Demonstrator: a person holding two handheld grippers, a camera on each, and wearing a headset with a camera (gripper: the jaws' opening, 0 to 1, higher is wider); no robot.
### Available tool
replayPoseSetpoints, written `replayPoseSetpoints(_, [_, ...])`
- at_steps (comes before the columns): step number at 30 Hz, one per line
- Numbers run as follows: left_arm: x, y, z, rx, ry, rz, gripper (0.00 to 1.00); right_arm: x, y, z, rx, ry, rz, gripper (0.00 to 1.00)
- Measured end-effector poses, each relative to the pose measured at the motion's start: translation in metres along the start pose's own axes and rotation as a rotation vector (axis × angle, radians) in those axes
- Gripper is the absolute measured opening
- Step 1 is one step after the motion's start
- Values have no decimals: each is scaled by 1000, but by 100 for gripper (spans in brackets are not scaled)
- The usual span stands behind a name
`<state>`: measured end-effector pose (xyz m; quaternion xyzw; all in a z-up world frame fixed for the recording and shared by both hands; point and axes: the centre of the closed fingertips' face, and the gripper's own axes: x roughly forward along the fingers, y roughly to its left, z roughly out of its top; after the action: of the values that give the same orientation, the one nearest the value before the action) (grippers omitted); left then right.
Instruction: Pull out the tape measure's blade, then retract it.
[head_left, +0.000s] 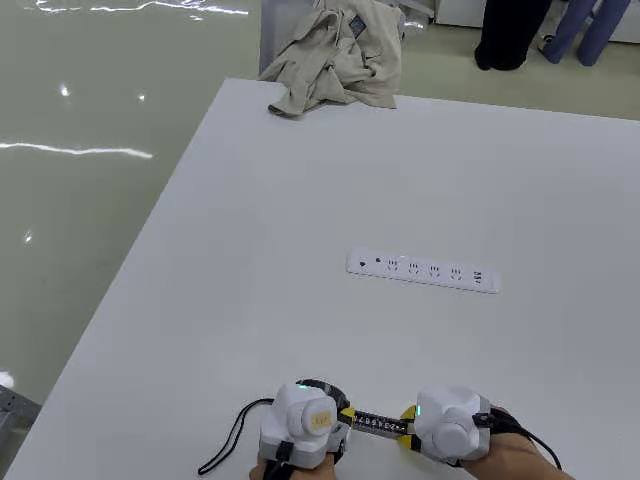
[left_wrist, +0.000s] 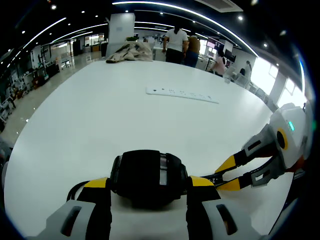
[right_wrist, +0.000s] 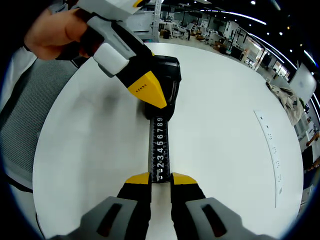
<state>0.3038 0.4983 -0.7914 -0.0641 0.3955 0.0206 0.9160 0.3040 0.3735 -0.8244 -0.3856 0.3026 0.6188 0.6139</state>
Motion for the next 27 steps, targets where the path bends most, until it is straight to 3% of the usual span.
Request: replayPoseSetpoints(27, [0, 0, 0, 4, 2, -4, 57, 13, 0, 24, -9, -30, -2, 14])
